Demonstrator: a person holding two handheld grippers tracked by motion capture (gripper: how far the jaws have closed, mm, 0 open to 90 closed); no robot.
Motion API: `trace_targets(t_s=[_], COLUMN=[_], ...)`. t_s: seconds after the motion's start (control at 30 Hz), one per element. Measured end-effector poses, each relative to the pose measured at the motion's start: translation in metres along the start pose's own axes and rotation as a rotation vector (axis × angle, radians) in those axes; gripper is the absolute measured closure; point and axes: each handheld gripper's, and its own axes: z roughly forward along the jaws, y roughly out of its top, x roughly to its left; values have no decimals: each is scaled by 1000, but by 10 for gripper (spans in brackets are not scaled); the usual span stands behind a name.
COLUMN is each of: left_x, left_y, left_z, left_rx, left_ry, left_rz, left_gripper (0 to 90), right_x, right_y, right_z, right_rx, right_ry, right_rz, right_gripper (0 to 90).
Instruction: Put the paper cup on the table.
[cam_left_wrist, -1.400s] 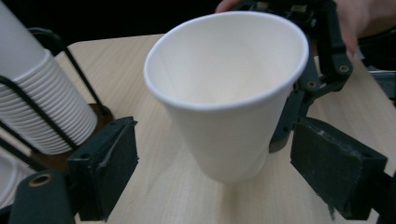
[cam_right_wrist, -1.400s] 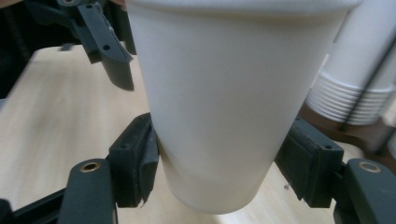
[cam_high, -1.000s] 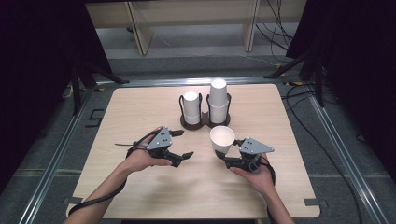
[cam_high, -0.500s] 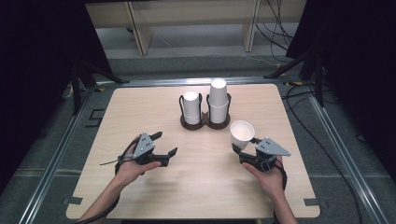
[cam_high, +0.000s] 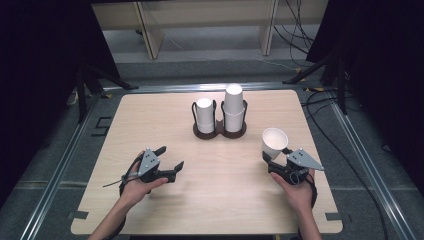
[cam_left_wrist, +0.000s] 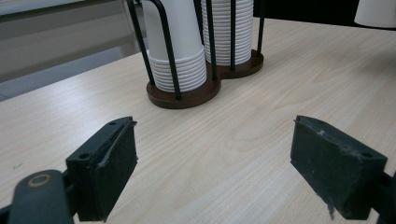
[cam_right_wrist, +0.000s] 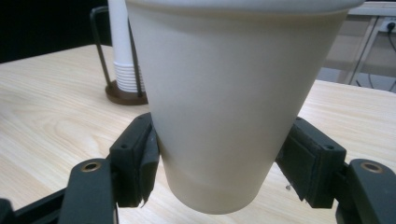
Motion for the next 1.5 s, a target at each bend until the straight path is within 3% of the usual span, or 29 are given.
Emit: trace_targets(t_s=[0.03, 0.17, 0.2, 0.33, 0.4, 0.67, 0.7, 0.73, 0.77, 0.87, 0.9, 0.93, 0.97, 1.13, 1.23, 1.4, 1.5], left_x=[0, 1, 2, 5, 6, 1, 2, 2, 2, 4, 4, 5, 4, 3, 4, 3, 3], left_y=[-1, -1, -1, -3, -4, -8, -8, -8, -8, -9, -9, -10, -11, -11, -12, -12, -12], left_z=[0, 0, 1, 2, 4, 4, 4, 4, 4, 6, 5, 7, 6, 6, 7, 6, 6], left_rx=[-2, 5, -1, 4, -11, 15, 16, 10, 14, 2, 23, 8, 19, 33, 20, 37, 36], left_ry=[1, 18, 27, 60, 58, 40, 39, 39, 39, 36, 45, 35, 43, 42, 34, 40, 39], left_rz=[-2, -26, -33, -46, -52, -41, -41, -41, -45, -46, -47, -41, -51, -51, -49, -51, -52], left_gripper=[140, 140, 140, 140, 140, 139, 139, 139, 139, 139, 139, 139, 139, 139, 139, 139, 139], right_x=[-2, -7, -9, -18, -21, -25, -28, -26, -28, -31, -30, -32, -32, -34, -33, -34, -34], right_y=[0, 2, 2, 1, -1, -8, -9, -9, -10, -12, -12, -12, -13, -12, -12, -12, -11], right_z=[1, -3, -3, -5, -4, -3, -1, -2, 0, 4, 4, 5, 6, 9, 10, 11, 13], right_rx=[-21, 6, -15, 21, 22, 109, 101, 131, 132, 168, 186, 188, 192, 218, 232, 249, 273], right_ry=[-3, -26, -40, -62, -67, -119, -125, -139, -138, -116, -129, -146, -124, -124, -155, -166, -158], right_rz=[-7, 10, 3, 8, 2, 27, 10, 41, 13, 15, 31, 0, 27, 18, 17, -5, 17], right_gripper=[333, 333, 333, 333, 333, 333, 333, 333, 333, 333, 333, 333, 333, 332, 331, 329, 328])
